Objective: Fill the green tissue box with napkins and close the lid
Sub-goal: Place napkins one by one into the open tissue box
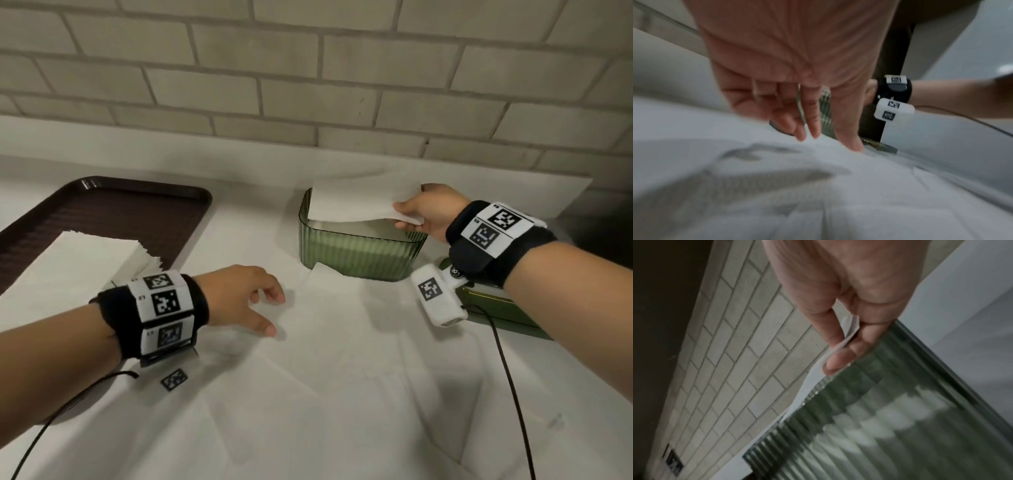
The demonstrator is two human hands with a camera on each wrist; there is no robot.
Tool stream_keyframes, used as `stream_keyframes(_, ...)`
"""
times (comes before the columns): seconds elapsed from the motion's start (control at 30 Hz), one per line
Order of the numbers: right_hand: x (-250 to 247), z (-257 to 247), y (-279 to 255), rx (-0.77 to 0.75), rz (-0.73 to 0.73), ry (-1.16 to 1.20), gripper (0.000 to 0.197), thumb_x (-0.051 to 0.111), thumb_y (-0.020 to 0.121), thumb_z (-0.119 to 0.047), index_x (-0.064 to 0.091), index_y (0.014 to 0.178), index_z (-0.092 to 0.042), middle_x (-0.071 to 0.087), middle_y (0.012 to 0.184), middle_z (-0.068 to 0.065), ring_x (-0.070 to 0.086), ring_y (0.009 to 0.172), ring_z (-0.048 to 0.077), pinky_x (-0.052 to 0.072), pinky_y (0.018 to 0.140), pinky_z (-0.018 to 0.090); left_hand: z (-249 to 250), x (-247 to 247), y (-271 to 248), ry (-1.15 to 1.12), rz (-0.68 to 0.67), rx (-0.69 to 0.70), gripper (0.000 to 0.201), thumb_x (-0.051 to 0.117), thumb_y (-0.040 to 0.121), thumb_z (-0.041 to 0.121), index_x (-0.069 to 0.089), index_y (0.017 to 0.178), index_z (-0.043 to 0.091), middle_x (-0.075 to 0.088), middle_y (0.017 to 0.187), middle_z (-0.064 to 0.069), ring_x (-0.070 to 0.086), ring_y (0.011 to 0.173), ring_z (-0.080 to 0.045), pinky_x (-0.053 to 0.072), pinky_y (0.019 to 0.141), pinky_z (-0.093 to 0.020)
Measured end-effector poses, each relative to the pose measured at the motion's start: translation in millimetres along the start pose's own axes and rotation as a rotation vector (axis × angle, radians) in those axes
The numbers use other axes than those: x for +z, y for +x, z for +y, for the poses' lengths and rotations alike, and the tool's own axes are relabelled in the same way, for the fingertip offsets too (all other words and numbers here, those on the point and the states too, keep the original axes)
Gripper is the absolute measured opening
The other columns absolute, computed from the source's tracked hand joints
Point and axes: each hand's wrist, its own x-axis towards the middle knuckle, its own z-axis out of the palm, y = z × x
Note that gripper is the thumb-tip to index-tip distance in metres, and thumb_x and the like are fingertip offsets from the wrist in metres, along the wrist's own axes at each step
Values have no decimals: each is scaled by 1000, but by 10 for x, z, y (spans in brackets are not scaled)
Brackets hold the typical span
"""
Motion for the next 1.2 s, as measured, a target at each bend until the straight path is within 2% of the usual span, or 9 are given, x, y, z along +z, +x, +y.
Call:
stream_keyframes(0.1, 72, -5, 14, 37, -40, -13, 35, 50, 91, 9, 48, 125, 5, 58, 117, 18, 64, 77, 22, 58, 51, 21, 8, 96, 137, -8, 83, 49, 49, 75, 72, 44, 58, 116, 29, 51, 102, 18, 45, 71, 5, 34, 67, -1)
stream_keyframes(0.23, 157, -20, 38, 76, -35, -104, 33, 53, 88, 10, 51, 121, 2, 57, 122, 16, 63, 93, 29, 60, 57, 26, 15, 152, 323, -39, 54, 43, 66, 81, 65, 43, 52, 124, 31, 46, 114, 17, 45, 80, 0, 36, 78, -15)
stream_keyframes(0.37, 150, -17, 42, 20, 88, -571, 38, 68, 82, -7, 57, 117, 0, 58, 124, 20, 57, 115, 35, 50, 95, 42, 29, 110, 460, 85, 32, 61, 56, 83, 60, 45, 53, 105, 31, 46, 103, 13, 43, 97, -8, 38, 88, -20)
stream_keyframes(0.47, 160, -22, 8, 42, 62, -638, 44, 70, 81, -5, 51, 119, 6, 61, 103, 18, 62, 101, 34, 51, 94, 45, 23, 76, 508, 186, -11, 44, 50, 81, 58, 52, 48, 90, 32, 43, 99, 10, 37, 98, -10, 38, 88, -24)
stream_keyframes(0.57, 161, -31, -46, 9, 70, -842, 53, 74, 79, -16, 46, 121, 3, 56, 90, 9, 57, 82, 23, 52, 80, 33, 42, 59, 515, 249, -29, 29, 50, 80, 59, 55, 46, 85, 29, 44, 97, 11, 36, 98, -11, 38, 87, -27)
stream_keyframes(0.8, 143, -153, -219, -196, 40, -1318, 56, 66, 85, -32, 47, 129, -4, 51, 127, 14, 52, 111, 27, 43, 85, 28, 146, -131, 476, 241, 16, -7, 50, 80, 59, 53, 46, 90, 33, 48, 82, 18, 49, 85, -11, 31, 76, -24)
stream_keyframes(0.93, 123, -95, -268, -476, 8, -1080, 37, 55, 90, -45, 61, 113, -16, 57, 111, 7, 56, 103, 23, 42, 86, 26, 226, -437, 372, 98, 108, 74, 28, 79, 67, 43, 54, 76, 33, 53, 74, 18, 52, 81, -10, 36, 64, -14)
stream_keyframes(1.07, 168, -48, -446, -355, -323, -595, 47, 51, 74, -63, 58, 104, -28, 65, 105, -5, 63, 100, 12, 51, 86, 28, 320, -787, 318, -169, 199, 118, 21, 79, 70, 33, 60, 67, 28, 62, 61, 18, 55, 58, 3, 43, 59, -13)
stream_keyframes(1.2, 131, 3, -490, -449, -388, -477, 36, 71, 75, -34, 58, 108, -32, 65, 109, -15, 62, 103, 3, 49, 93, 21, 378, -999, 417, -319, 308, 135, 16, 77, 72, 32, 62, 70, 26, 63, 56, 21, 54, 50, 9, 44, 54, -6)
